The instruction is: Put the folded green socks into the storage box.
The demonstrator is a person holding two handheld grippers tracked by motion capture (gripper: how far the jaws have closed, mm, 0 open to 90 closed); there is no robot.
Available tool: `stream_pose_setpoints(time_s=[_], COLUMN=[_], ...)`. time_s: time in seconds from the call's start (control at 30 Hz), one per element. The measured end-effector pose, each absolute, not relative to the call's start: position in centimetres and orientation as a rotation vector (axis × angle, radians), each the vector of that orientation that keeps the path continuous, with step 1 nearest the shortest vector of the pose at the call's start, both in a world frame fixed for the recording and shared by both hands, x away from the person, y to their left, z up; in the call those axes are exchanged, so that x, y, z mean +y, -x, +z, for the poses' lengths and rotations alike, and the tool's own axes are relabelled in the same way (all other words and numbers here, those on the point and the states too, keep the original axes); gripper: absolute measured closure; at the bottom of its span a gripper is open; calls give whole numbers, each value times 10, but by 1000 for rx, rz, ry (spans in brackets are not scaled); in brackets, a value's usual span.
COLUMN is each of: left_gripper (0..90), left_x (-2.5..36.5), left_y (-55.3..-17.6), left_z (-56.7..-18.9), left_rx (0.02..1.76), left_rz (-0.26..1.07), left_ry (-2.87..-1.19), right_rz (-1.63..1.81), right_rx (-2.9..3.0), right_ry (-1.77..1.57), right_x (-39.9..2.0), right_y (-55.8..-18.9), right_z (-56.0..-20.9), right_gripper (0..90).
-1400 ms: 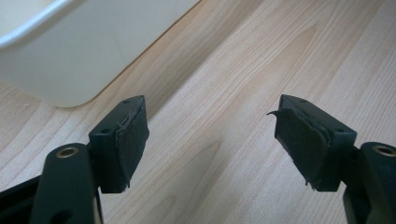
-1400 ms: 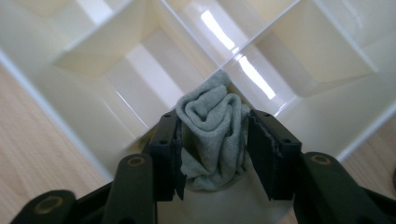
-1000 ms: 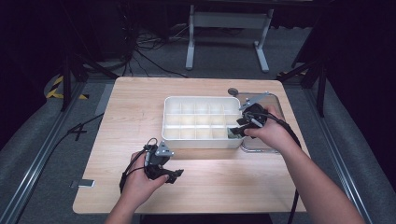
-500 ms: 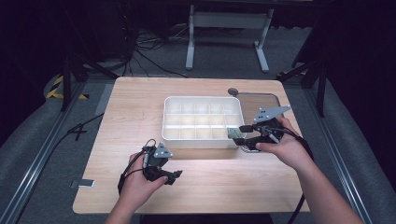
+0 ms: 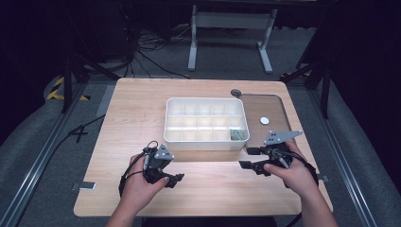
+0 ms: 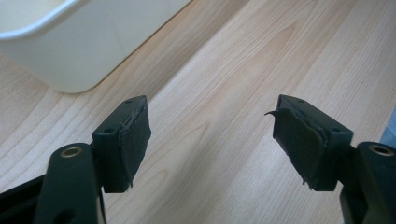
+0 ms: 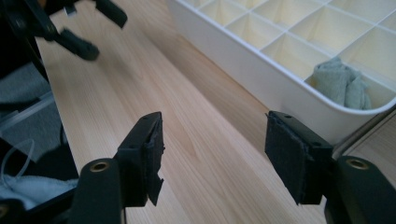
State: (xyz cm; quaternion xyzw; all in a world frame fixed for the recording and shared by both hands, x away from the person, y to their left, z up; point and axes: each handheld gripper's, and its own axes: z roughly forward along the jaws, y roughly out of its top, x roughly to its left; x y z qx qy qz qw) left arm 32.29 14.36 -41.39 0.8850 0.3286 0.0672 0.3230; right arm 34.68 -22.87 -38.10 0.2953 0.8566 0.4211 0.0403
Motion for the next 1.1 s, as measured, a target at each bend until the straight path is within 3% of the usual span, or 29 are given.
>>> stream_pose_setpoints(time_s=[0.47, 0.57, 1.1], left_gripper=[241, 165, 168], left_x=[142, 144, 140], left_y=[-325, -323, -329], left_z=[-416, -418, -436], left_rx=[833, 769, 764], left_rz=[169, 142, 158], left_ry=[-2336, -2352, -2378], right_rz=[1190, 1178, 1140], right_rx=[2676, 2681, 2724], right_ry=[-871, -877, -844], right_x=[-229, -229, -226], right_y=[-338, -337, -324], right_z=[-414, -422, -468], right_gripper=[314, 288, 247])
